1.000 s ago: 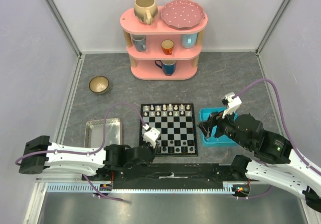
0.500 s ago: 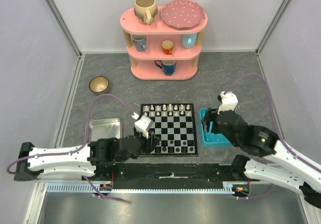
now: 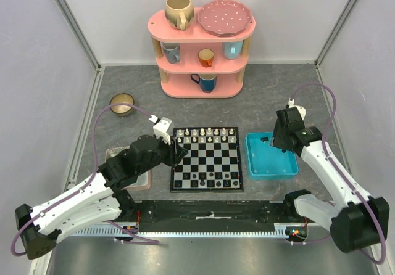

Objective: Set up the chess pieces on the board

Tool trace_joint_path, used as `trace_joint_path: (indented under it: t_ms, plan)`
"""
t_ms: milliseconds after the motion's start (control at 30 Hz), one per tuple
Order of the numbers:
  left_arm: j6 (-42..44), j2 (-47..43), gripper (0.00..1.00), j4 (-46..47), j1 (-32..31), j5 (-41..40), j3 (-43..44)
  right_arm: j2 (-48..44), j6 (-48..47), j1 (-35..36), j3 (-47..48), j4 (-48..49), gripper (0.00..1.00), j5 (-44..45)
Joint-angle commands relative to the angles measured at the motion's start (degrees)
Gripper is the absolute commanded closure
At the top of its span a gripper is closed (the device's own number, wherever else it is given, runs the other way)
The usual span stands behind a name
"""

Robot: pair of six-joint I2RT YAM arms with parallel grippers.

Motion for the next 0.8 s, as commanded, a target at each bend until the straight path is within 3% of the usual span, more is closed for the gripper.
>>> trace_joint_path:
  t_ms: [0,233,767]
  plan:
    - [2.34,-1.08,0.61,-0.29,0.55,2.56,0.85,3.79,-3.37,-5.6,-1.8,5.69,0.49,-6.48]
    - [-0.65,-5.47,0.6,0.94,0.55,1.07,-3.46,8.35,-1.62,-10.26,-4.78,9.56,0.52,-5.25]
    - [-0.12,-4.34,0.6,2.87,0.55,1.59,-3.99,14.69,-0.64,-11.67,-6.81,15.37,0.52,2.65]
